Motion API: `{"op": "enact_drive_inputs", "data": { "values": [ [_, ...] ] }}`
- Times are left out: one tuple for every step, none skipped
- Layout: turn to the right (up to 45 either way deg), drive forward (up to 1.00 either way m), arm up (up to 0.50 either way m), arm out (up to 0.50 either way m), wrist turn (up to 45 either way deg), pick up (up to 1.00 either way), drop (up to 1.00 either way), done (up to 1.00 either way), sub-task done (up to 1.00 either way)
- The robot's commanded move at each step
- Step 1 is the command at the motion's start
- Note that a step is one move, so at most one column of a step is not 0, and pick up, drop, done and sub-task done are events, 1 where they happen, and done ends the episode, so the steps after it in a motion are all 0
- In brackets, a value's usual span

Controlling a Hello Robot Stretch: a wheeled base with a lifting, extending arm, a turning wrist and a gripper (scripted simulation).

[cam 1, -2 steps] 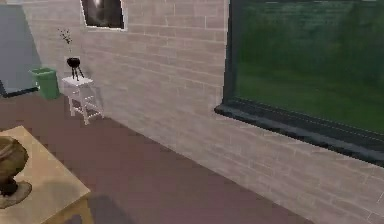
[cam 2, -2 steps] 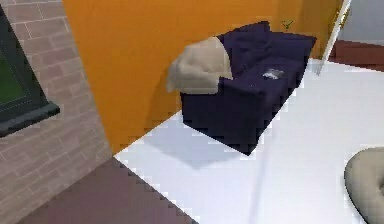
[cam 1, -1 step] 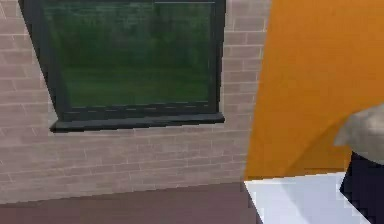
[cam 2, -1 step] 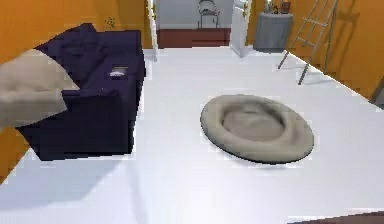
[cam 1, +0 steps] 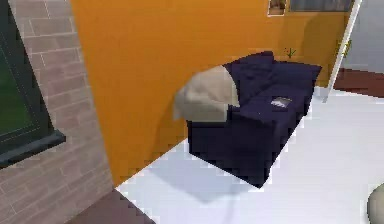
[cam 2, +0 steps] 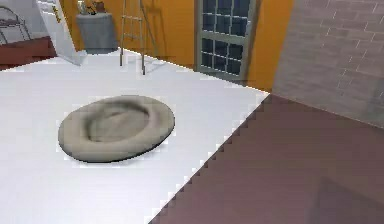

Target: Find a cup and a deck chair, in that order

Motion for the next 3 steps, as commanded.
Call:
{"op": "enact_drive_inputs", "data": {
  "values": [
    [36.0,0.00,0.00,0.00,0.0,0.00,0.00,0.00,0.00],
    [0.0,0.30,0.00,0.00,0.0,0.00,0.00,0.00,0.00],
    [45.0,0.00,0.00,0.00,0.0,0.00,0.00,0.00,0.00]
  ]
}}
